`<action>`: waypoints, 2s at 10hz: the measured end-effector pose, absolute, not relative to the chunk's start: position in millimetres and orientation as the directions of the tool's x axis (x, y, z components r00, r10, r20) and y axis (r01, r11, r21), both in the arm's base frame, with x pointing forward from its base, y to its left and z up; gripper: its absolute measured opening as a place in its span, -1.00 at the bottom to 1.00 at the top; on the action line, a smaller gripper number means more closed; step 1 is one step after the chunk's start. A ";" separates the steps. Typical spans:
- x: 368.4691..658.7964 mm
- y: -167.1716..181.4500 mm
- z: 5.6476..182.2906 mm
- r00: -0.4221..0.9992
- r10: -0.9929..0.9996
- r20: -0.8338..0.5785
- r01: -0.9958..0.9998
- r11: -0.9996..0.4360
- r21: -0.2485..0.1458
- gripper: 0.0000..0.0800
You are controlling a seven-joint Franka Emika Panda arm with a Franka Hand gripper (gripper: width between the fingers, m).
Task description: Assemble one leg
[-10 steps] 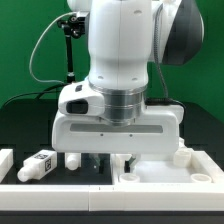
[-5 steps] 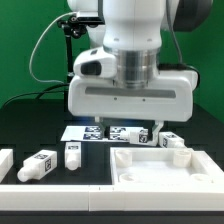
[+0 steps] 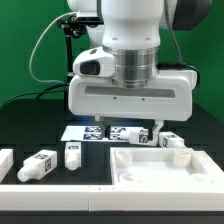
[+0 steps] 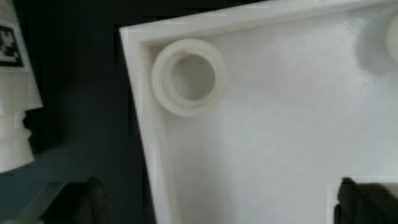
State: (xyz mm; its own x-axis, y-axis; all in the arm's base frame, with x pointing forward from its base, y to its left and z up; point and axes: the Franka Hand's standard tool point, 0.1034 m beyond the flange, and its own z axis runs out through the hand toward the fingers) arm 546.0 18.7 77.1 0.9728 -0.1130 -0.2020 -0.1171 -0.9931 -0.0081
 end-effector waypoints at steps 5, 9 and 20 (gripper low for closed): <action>514.6 45.3 98.2 0.984 -0.133 -0.120 -0.134 -0.991 -0.004 0.62; 479.1 70.7 89.4 0.990 0.006 -0.142 0.008 -1.000 0.016 0.62; 418.7 72.7 51.2 0.674 0.736 -0.063 0.737 -0.676 -0.016 0.62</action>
Offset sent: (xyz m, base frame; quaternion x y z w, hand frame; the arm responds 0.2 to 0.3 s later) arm 0.0000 0.0000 0.0000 0.0000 0.0000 0.0000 1.0000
